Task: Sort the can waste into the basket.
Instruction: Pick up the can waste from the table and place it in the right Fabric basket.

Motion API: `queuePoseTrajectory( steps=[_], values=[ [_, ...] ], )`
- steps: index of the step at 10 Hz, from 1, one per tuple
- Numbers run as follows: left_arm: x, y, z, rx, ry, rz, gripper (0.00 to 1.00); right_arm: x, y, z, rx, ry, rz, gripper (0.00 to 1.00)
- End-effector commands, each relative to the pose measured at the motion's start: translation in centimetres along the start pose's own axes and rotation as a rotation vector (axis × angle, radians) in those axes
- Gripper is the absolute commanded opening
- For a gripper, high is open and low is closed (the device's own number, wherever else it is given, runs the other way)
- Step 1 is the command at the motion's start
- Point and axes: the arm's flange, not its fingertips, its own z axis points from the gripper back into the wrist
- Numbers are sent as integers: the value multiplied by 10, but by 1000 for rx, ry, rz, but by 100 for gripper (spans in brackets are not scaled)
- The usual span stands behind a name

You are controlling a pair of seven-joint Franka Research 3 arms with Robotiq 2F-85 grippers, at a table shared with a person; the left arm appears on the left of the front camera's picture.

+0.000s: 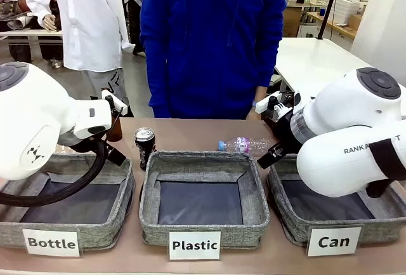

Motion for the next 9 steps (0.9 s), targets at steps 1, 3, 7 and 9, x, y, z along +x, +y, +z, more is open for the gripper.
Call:
queuePoseTrajectory(
  steps=[1,3,7,9],
  values=[
    [0,0,0,0,0,0,100,0,0,0,0,0,-1,100],
    [0,0,0,0,0,0,100,0,0,0,0,0,-1,100],
    [2,0,10,-22,47,-25,100,4,-2,11,-2,4,-11,100],
    [6,6,62,-211,91,38,100,11,-19,60,66,-23,-86,100]
  ],
)
